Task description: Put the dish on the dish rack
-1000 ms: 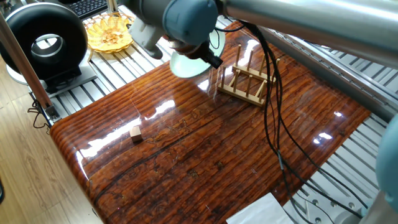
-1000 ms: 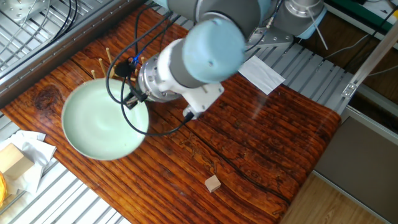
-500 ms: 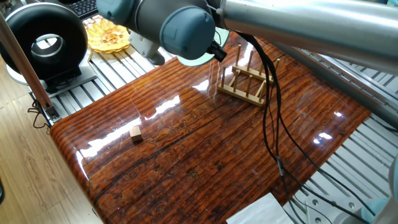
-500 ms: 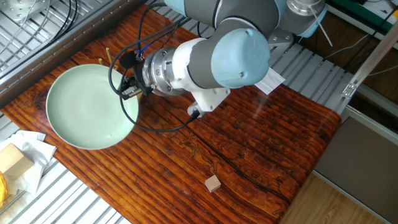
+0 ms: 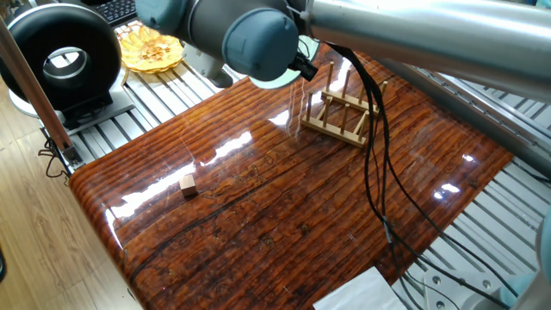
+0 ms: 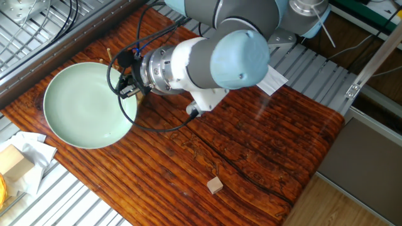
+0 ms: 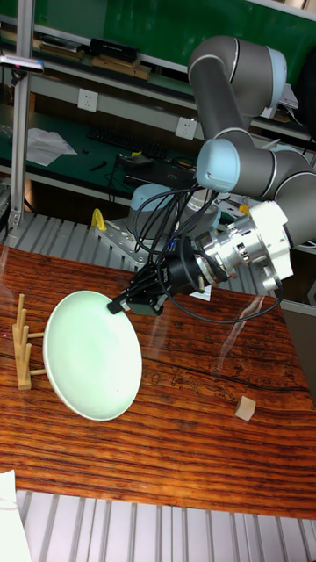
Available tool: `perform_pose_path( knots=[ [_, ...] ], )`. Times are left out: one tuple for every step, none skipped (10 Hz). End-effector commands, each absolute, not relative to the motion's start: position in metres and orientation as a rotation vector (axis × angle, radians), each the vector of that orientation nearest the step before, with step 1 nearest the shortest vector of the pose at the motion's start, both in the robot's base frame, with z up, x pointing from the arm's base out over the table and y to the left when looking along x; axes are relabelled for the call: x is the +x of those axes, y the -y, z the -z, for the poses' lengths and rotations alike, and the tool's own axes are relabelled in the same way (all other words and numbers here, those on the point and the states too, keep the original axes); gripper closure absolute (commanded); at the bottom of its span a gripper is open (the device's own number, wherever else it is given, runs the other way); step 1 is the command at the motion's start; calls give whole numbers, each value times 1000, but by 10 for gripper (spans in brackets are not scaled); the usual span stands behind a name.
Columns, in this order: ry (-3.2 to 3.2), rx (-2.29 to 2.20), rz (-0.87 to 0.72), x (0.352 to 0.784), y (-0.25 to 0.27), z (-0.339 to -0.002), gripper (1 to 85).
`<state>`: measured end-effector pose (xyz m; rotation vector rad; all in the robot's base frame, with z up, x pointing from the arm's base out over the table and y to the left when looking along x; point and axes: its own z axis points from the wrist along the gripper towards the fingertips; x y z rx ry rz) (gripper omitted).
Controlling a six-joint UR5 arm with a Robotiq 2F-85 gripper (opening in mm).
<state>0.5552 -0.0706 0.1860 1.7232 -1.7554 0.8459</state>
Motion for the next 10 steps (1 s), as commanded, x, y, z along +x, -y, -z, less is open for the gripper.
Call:
perform_pose_path(
  knots=[
    [1837, 1760, -770, 557, 65, -172, 847],
    [1887, 1787, -696, 552, 51, -160, 847],
    [1936, 1803, -650, 551, 41, -151, 847],
    [1968, 1843, -647, 558, 32, -145, 847],
    [1991, 1862, -671, 566, 29, -144, 847],
    [2009, 1863, -686, 570, 28, -144, 847],
    [2003, 1884, -704, 576, 27, -144, 847],
    [2006, 1902, -701, 578, 24, -142, 847],
    [2025, 1910, -696, 580, 20, -140, 847],
    [2052, 1923, -681, 582, 14, -137, 847]
  ],
)
